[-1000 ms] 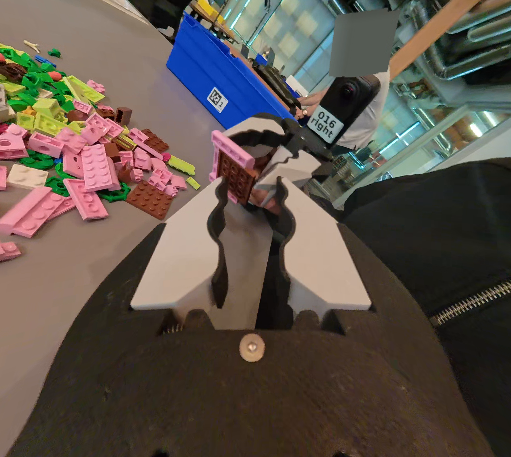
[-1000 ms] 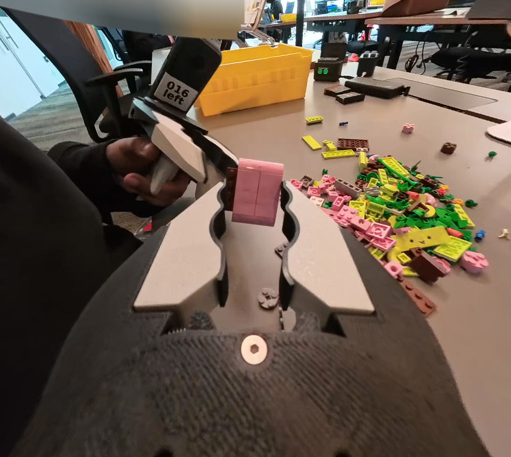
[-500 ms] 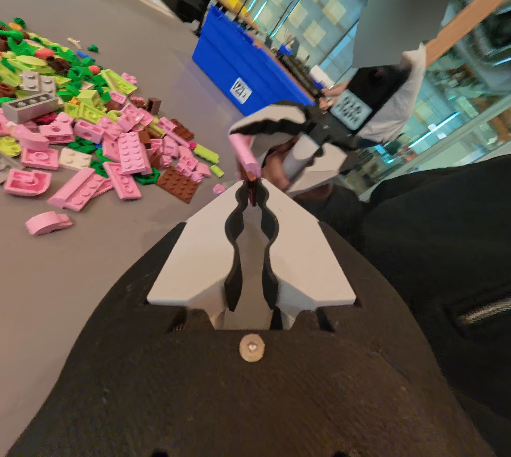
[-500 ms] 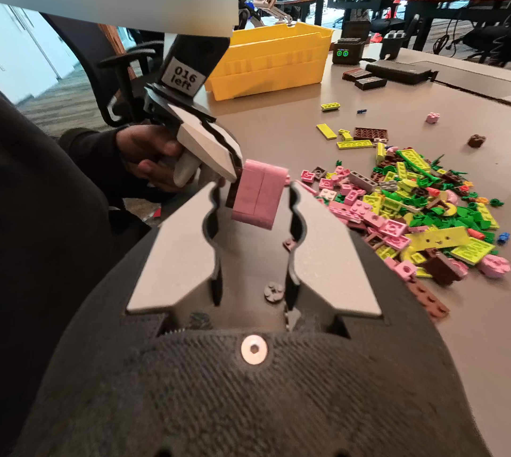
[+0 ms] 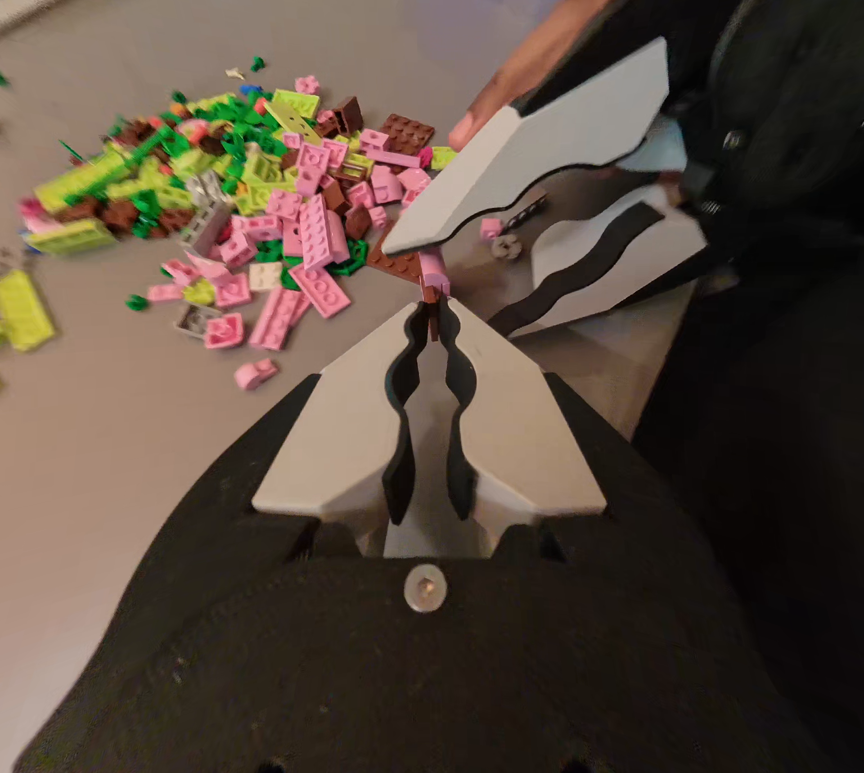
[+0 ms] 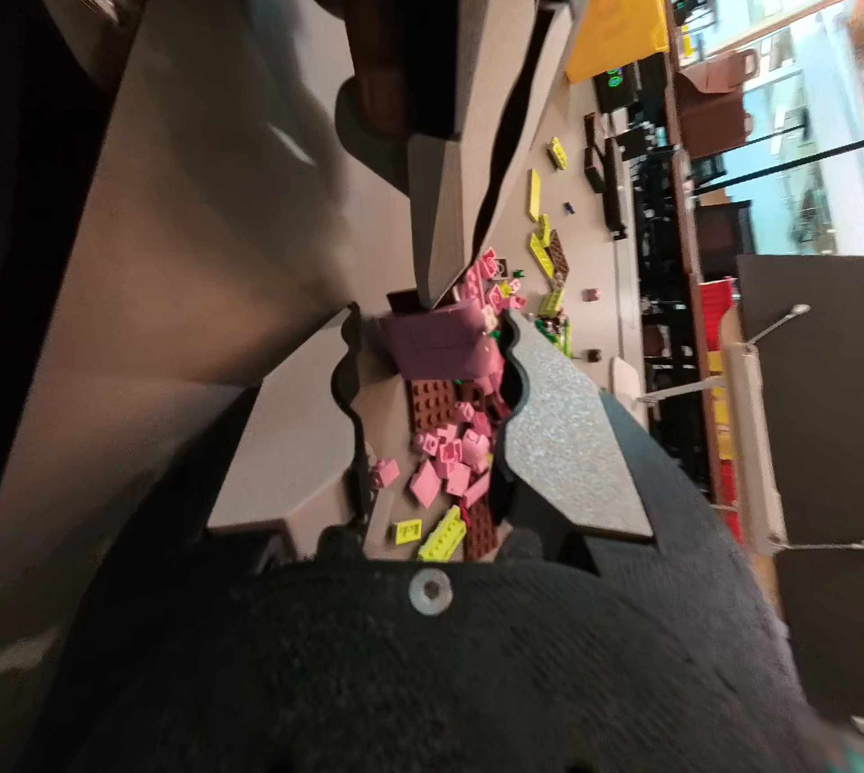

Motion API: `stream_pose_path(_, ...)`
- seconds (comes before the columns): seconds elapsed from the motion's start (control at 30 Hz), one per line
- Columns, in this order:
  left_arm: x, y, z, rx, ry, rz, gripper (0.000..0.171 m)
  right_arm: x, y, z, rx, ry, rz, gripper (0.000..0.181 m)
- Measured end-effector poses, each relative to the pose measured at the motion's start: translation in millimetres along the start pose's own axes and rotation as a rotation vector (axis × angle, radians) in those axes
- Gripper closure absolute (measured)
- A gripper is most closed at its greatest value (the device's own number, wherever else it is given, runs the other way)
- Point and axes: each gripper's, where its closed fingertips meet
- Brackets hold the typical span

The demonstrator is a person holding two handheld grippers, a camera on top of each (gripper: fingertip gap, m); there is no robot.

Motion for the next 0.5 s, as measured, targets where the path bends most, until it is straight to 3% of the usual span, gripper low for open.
stream_pose_path(0.1,0.4,2.6,6.4,-0.121,-0.209,0.0,0.169,-3.6,5.0,2.7,-0.088,-0.119,-0.055,0.125)
stream_pose_path(0.23,-3.6,5.7,4.2,-0.199,-0.422,-0.023,0.169,-6.0,21.7,-9.6,-0.087,-0.204,-0.133,0.142)
stream_pose_path(0.37,-7.3,7.1,2.9,-0.284,-0.619,-0.028,0.169,1.0,23.8,-10.1,-0.069,-0.13,-0.081,0.154)
stream_pose_path(0.5,-8.4,6.6,-1.5,-0.301,-0.698,-0.027,0.169,-1.0,21.5,-7.0,-0.06,-0.063,-0.075,0.163)
Point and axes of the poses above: each gripper's, where its closed fingertips meet, y back along the fingers, x out of its underside, z = x × y across the jaws, and after that the axes turned 7 degrees about -x, right-handed
